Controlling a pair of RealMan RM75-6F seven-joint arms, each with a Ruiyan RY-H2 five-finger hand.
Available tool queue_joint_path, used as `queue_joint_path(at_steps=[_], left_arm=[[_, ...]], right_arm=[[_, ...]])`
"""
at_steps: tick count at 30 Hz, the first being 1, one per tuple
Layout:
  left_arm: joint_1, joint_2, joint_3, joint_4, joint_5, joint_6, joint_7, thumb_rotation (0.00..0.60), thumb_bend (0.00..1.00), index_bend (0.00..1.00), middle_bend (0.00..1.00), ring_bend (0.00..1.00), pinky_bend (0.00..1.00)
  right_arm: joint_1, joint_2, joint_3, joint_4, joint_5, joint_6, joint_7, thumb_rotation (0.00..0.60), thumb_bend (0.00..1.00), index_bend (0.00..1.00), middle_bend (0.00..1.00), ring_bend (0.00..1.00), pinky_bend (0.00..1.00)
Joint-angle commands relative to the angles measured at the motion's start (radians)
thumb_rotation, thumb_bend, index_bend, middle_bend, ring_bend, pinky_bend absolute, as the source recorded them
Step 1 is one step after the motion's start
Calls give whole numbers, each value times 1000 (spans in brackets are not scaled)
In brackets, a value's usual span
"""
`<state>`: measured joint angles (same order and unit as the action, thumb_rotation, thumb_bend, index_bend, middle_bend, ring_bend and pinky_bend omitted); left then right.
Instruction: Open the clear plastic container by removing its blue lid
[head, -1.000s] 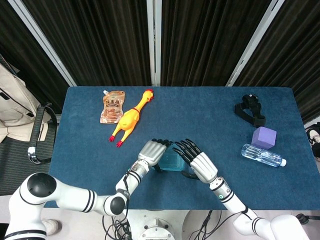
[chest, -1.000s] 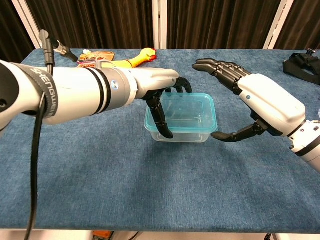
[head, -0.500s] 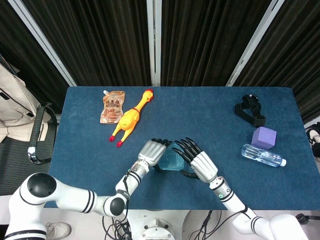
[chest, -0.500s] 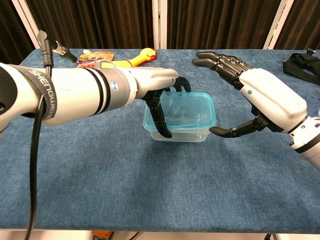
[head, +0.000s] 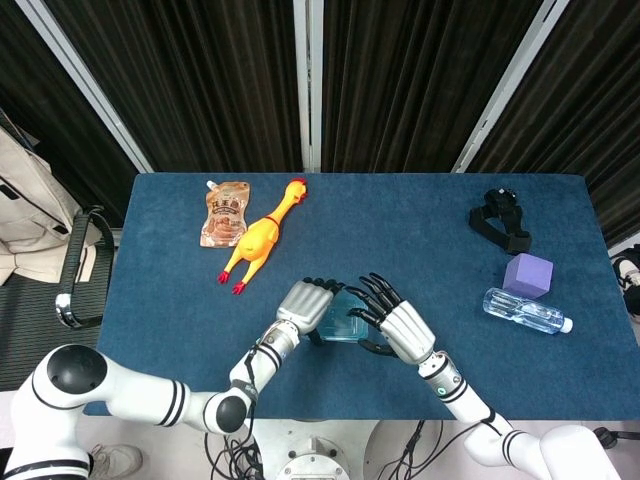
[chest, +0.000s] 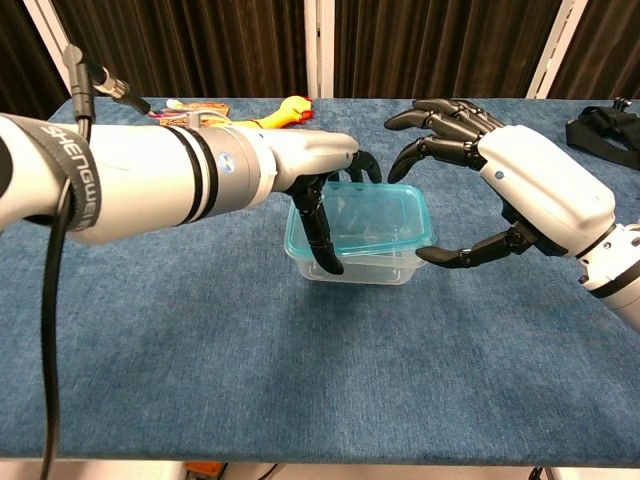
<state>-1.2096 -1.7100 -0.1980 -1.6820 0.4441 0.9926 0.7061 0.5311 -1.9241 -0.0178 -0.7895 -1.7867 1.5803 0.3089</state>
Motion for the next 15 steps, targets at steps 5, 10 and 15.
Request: queue_joint_path(at_steps=[5, 10, 15], left_arm=[[-1, 4, 1, -9, -1, 0, -2, 600, 0, 204, 317, 276, 266], [-1, 5, 3, -11, 1, 6, -3, 600, 0, 191, 316, 276, 265], [3, 8, 1, -14, 7, 3, -15, 600, 0, 152, 292, 244, 237]], right_arm=[[6, 2, 2, -11, 3, -4, -5, 600, 576, 482, 155, 0, 0], [9, 11, 3, -29, 4, -6, -17, 600, 625, 548, 162, 0, 0], [11, 23, 0, -51, 4, -18, -39, 600, 642, 595, 172, 0, 0]])
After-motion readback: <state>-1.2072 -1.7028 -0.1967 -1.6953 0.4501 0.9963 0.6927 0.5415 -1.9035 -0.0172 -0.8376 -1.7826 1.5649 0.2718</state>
